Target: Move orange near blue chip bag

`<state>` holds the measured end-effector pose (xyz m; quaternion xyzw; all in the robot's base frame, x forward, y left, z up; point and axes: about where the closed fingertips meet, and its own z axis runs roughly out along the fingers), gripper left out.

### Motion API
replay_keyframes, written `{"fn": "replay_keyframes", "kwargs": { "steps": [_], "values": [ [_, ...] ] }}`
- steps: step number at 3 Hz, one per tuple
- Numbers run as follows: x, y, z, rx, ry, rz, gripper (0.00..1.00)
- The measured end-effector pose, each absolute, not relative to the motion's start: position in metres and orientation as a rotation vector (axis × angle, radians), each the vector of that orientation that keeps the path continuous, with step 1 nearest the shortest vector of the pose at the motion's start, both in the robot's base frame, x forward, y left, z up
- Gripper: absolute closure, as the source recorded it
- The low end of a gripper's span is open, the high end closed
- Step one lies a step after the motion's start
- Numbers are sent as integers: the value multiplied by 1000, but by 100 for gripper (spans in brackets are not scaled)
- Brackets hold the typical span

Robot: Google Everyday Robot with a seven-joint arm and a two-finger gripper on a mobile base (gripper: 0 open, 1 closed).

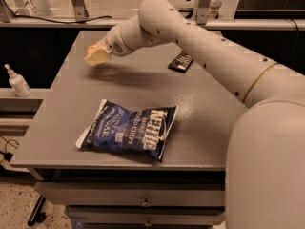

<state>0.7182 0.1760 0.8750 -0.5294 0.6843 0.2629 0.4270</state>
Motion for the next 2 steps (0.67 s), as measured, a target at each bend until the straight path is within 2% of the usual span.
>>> {"fn": "replay_keyframes", "kwargs": {
  "steps": [2],
  "values": [
    [695, 157, 916, -1360, 1602, 659, 100]
  ]
}}
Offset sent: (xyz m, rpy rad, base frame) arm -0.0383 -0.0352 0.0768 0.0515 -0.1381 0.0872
